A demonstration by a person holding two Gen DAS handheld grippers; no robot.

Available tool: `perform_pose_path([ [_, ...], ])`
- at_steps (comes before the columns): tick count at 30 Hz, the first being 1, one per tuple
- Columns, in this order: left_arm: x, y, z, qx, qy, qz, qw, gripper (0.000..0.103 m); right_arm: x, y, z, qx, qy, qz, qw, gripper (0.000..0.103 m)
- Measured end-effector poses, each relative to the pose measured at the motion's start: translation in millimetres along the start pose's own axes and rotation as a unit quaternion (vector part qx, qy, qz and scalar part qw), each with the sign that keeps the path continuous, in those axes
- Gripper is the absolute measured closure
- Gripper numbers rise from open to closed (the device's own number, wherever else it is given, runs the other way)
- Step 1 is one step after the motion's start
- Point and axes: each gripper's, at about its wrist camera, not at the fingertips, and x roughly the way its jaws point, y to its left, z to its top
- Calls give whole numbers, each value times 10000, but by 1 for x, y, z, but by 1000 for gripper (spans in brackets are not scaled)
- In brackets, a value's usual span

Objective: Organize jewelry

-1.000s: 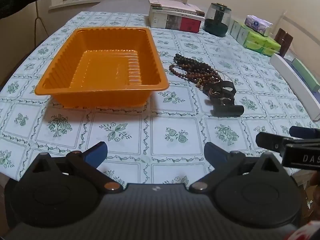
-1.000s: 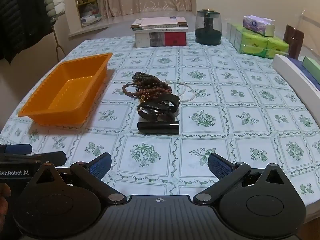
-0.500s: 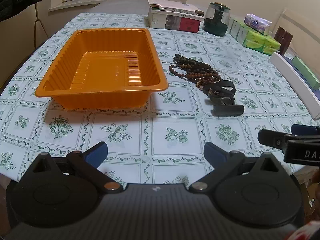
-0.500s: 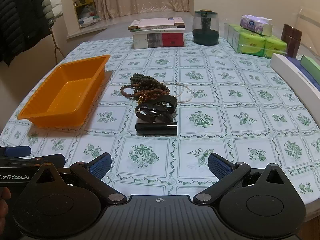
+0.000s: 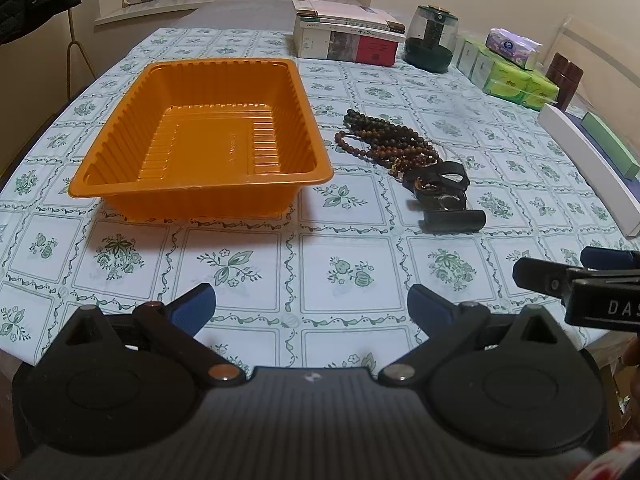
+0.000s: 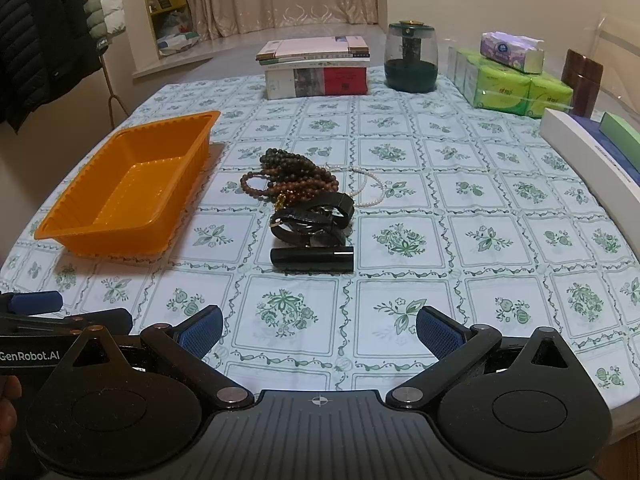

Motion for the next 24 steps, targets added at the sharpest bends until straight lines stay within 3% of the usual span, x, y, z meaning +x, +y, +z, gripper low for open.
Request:
perform_pose_path([
  [24,1,-1,-1,1,-4,9,10000,2,-2,2,3,-10,-21,16,10000,1],
])
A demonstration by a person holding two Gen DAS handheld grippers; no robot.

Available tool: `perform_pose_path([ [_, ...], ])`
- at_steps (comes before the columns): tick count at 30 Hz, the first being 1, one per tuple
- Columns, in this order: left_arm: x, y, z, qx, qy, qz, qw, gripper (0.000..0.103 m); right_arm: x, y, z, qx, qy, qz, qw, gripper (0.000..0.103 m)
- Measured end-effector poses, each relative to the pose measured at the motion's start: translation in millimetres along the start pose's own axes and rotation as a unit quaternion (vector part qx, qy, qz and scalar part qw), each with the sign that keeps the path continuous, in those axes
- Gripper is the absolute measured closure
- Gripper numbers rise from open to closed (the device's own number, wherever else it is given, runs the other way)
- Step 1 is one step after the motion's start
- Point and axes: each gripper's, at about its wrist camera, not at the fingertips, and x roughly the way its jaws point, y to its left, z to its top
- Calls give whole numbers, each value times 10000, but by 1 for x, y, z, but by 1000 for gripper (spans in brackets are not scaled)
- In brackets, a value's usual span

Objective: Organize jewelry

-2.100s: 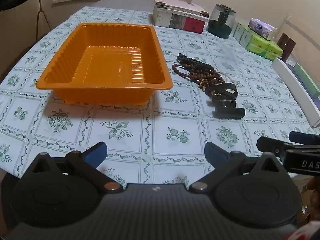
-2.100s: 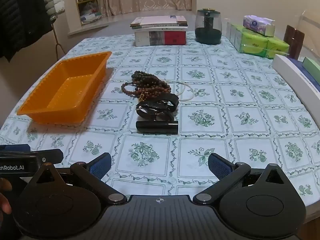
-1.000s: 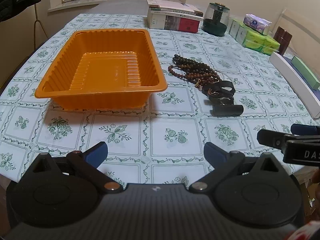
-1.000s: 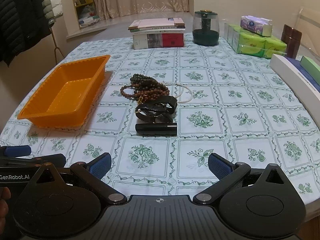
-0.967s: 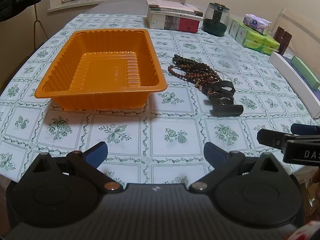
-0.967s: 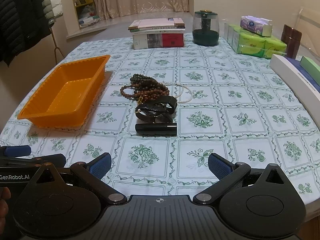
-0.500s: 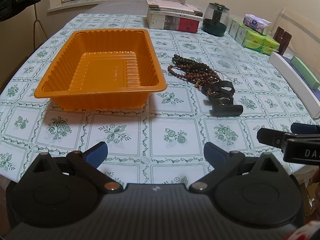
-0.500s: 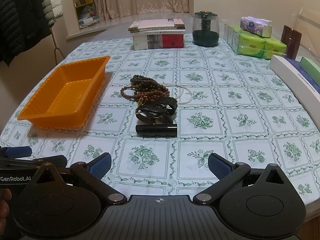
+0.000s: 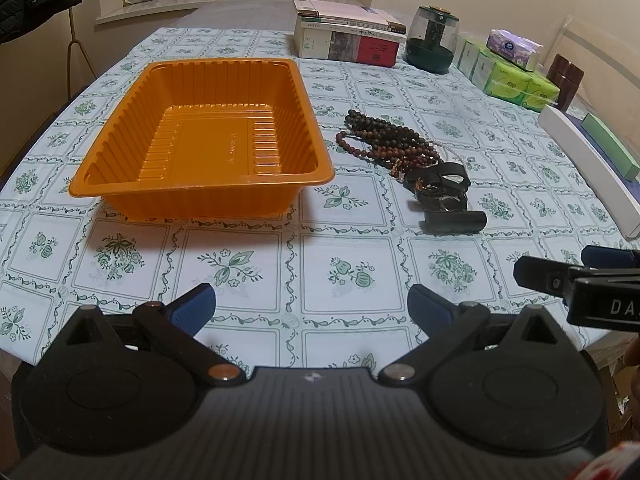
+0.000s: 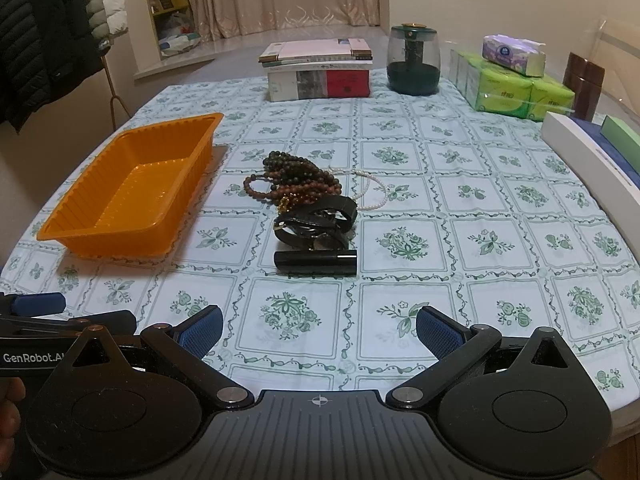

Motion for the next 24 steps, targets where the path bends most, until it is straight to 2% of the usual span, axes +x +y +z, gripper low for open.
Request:
perform_pose_path([
  [24,0,-3,5,0,-26,-27,10000,2,1,3,4,-28,-4,-4,10000,1],
])
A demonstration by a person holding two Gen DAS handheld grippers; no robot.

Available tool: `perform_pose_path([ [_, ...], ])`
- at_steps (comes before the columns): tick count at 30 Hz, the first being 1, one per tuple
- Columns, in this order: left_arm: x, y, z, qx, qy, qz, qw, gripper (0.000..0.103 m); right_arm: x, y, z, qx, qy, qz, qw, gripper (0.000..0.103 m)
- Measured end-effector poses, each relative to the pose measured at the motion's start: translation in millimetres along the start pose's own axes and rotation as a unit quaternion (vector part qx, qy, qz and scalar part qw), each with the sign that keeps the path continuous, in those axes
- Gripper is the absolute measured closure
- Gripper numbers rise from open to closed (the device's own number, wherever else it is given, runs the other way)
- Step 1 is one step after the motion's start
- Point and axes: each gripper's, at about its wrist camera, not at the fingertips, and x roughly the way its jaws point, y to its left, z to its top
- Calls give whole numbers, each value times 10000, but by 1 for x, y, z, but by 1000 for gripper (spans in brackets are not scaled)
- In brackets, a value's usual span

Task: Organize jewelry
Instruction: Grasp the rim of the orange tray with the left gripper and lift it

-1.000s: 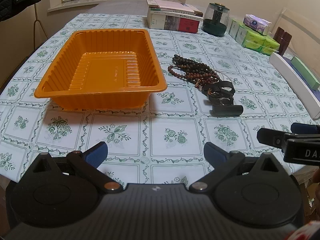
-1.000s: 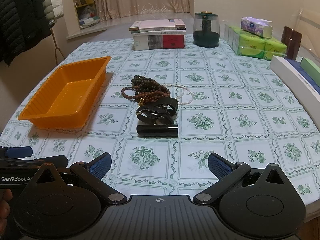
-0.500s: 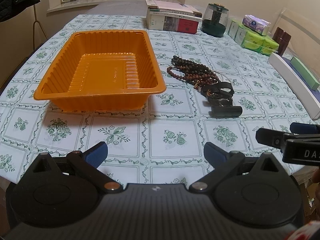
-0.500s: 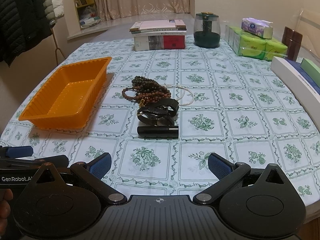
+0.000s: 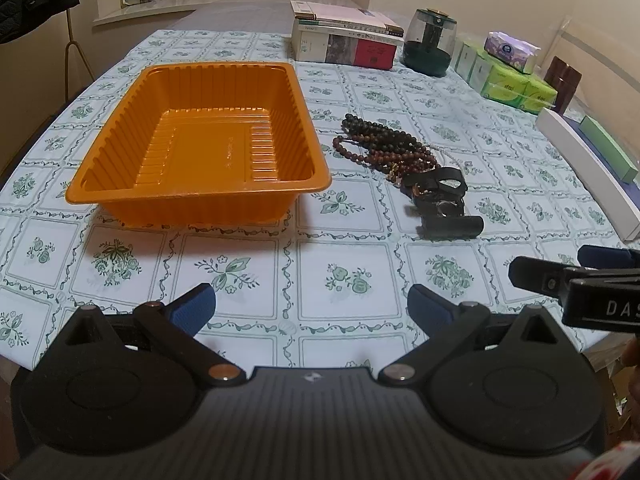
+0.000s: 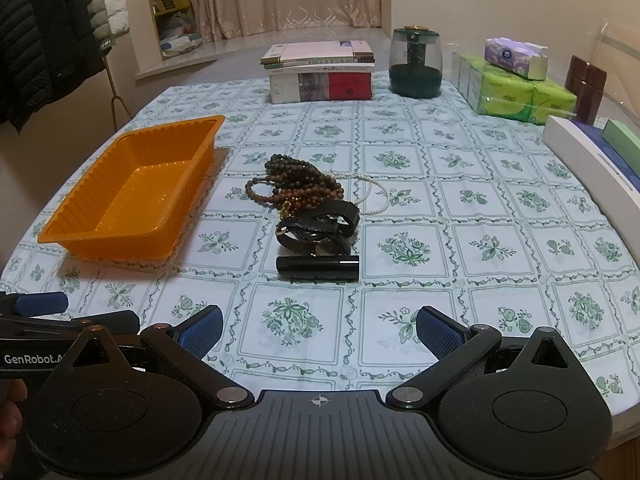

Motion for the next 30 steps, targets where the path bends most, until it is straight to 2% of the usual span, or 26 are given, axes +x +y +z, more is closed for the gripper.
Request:
perform_pose_path([
  [10,1,5,-1,-107,-28,-48,9999,2,1,0,-1,16,0,7,10000,1],
  [15,-3,25,2,-614,-145,-314,9975,2,6,1,0,93,-11,34,9999,1],
  [18,-11,47,7,-1078,-356,-515,9922,2,8,0,1,130,-27,47,9999,1],
  [20,-17,70,12,-1468,-604,-575,9856,1,9,1,1,134,-19,48,9999,1],
  [25,-28,135,24,-2193,-1260,-202,9673,1,16,5,2,77,30,39,10000,1],
  [27,-25,155,28,-2250,-1397,-17,9643,2,19,8,2,47,58,34,10000,1],
  [30,-11,179,33,-2349,-1409,32,9618,14,25,12,3,-18,138,1,9999,1],
])
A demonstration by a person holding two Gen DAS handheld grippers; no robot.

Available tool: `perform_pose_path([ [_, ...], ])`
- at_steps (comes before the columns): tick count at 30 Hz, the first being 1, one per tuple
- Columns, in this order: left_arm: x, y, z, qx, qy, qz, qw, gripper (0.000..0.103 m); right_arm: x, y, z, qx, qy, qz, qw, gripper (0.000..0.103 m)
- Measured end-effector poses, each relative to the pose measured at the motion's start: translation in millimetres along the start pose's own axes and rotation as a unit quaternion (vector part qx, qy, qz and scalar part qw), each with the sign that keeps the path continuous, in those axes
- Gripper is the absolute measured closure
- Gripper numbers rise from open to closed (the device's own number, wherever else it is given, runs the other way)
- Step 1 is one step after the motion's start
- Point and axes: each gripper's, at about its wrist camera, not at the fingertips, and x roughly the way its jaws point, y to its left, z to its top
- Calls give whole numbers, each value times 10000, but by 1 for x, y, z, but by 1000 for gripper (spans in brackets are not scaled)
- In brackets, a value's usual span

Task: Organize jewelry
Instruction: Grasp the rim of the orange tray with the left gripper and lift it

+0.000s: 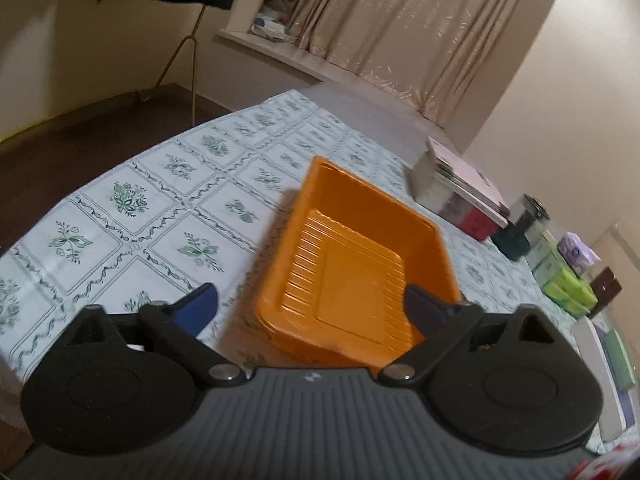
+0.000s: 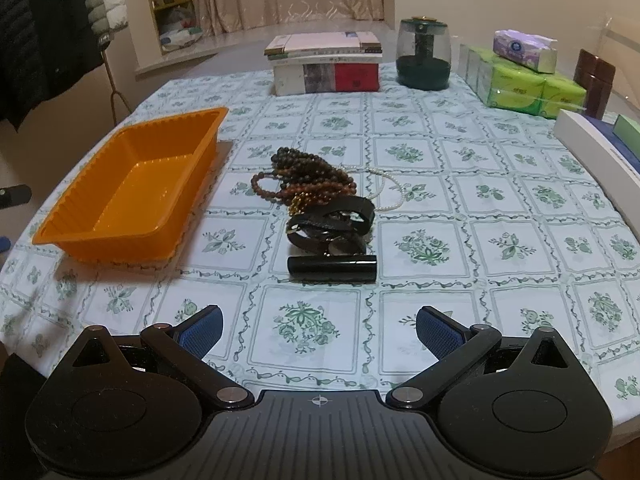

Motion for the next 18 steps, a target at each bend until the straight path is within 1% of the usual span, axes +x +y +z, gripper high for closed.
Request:
perform_pose_path([
  [1,8,5,2,-51,63,4,10000,21,2,1,1,-14,23,-12,10000,1],
  [3,23,13,3,-107,137,-68,9998,28,6,3,2,-31,57,-41,10000,1],
  [4,29,17,2,-178,161,-115,9996,37,8,3,2,-45,75,-65,9999,1],
  [5,34,21,1,-216,173,-150,9995,41,10,4,3,-55,90,-83,9999,1],
  [7,45,26,-2,-305,203,-212,9991,44,14,4,4,-82,132,-124,9998,1],
  [8,49,26,-3,-315,219,-224,9990,49,16,5,5,-96,157,-148,9997,1],
  [9,53,27,-4,-315,237,-252,9989,51,18,5,5,-110,180,-168,9996,1],
  [11,61,29,-7,-376,299,-341,9983,62,22,7,5,-151,217,-193,9995,1],
  [14,68,31,-11,-429,380,-364,9977,68,27,10,6,-202,246,-182,9993,1],
  [18,70,29,-12,-423,378,-362,9977,77,31,12,8,-199,267,-137,9994,1],
])
